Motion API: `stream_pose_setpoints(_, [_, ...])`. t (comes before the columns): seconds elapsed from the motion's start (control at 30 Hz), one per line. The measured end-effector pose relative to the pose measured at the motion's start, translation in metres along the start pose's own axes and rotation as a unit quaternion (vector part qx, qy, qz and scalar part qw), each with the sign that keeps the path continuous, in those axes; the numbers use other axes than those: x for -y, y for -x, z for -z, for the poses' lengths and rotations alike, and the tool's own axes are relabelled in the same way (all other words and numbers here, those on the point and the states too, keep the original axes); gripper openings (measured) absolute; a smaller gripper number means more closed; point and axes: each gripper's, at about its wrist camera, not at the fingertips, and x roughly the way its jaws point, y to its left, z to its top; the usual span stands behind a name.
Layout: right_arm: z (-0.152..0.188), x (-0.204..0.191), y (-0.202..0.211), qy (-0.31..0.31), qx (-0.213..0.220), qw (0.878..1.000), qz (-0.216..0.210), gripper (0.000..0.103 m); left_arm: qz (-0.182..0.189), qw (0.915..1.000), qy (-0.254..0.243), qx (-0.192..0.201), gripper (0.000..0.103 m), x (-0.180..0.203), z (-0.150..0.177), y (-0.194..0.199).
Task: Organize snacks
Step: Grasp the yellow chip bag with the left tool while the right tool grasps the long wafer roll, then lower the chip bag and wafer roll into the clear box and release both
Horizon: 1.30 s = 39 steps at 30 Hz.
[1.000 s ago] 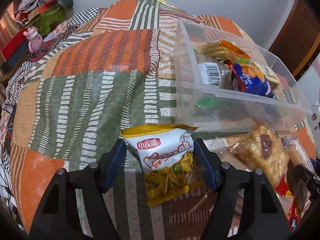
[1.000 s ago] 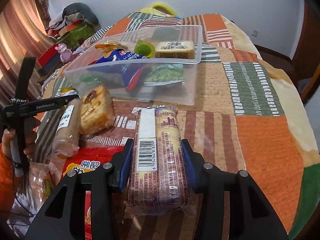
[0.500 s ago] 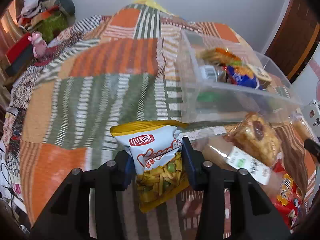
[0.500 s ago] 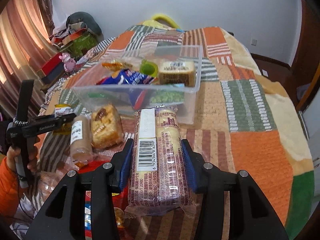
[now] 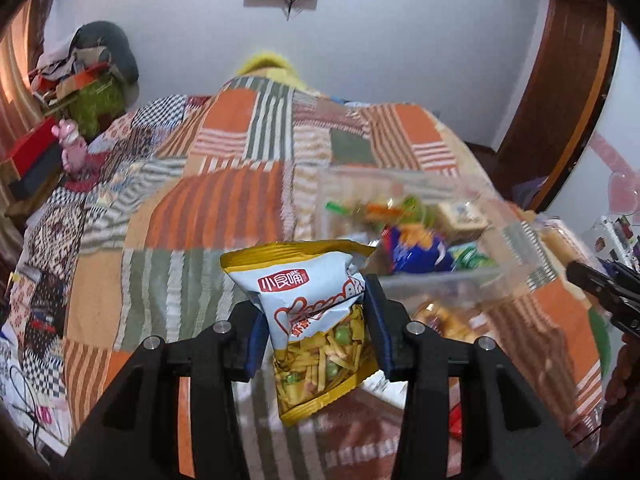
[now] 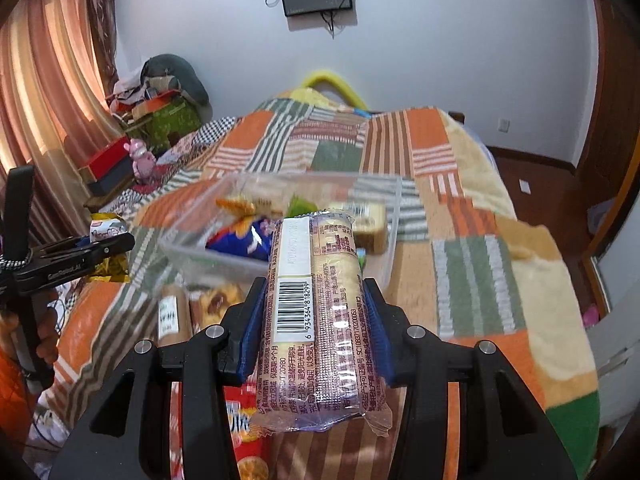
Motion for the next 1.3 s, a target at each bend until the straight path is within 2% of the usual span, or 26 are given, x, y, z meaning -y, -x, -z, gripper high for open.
stream_pose_setpoints(0.17, [-0.02, -0.003, -0.01, 0.006, 0.019, 1.0, 0.001, 0.043, 0.015, 0.9998, -0.008, 0.011, 0.043, 0.015, -0.024, -0.01])
stream_pose_setpoints(0.37, [-0.041, -0.002, -0.034, 0.002, 0.025, 1.0, 0.002, 0.043, 0.02, 0.9996, -0.021, 0.005, 0.044, 0.029, -0.04, -0.034])
stream_pose_setpoints(0.73, [-0.045, 0.004, -0.095, -0.008, -0.021, 1.0, 0.0, 0.043, 0.029, 0.999, -0.025, -0.022, 0.044, 0.038, -0.048, -0.082])
stream_pose_setpoints(0.97, [-0.037, 0.004, -0.112, -0.009, -0.049, 0.999, 0.0, 0.043, 0.034, 0.9984, -0.023, -0.04, 0.044, 0.04, -0.046, -0.099])
stream_pose_setpoints(1.1, [-0.036, 0.008, -0.108, -0.013, -0.052, 0.999, 0.0, 0.044, 0.033, 0.998, -0.024, -0.047, 0.049, 0.041, -0.044, -0.099])
stream_pose_setpoints(1.27, [-0.036, 0.009, -0.089, -0.013, -0.044, 0.999, 0.001, 0.051, 0.027, 0.9988, -0.028, -0.029, 0.067, 0.043, -0.043, -0.077])
stream_pose_setpoints(1.3, [-0.036, 0.008, -0.085, -0.01, -0.042, 0.999, 0.001, 0.052, 0.026, 0.999, -0.028, -0.022, 0.068, 0.044, -0.044, -0.07])
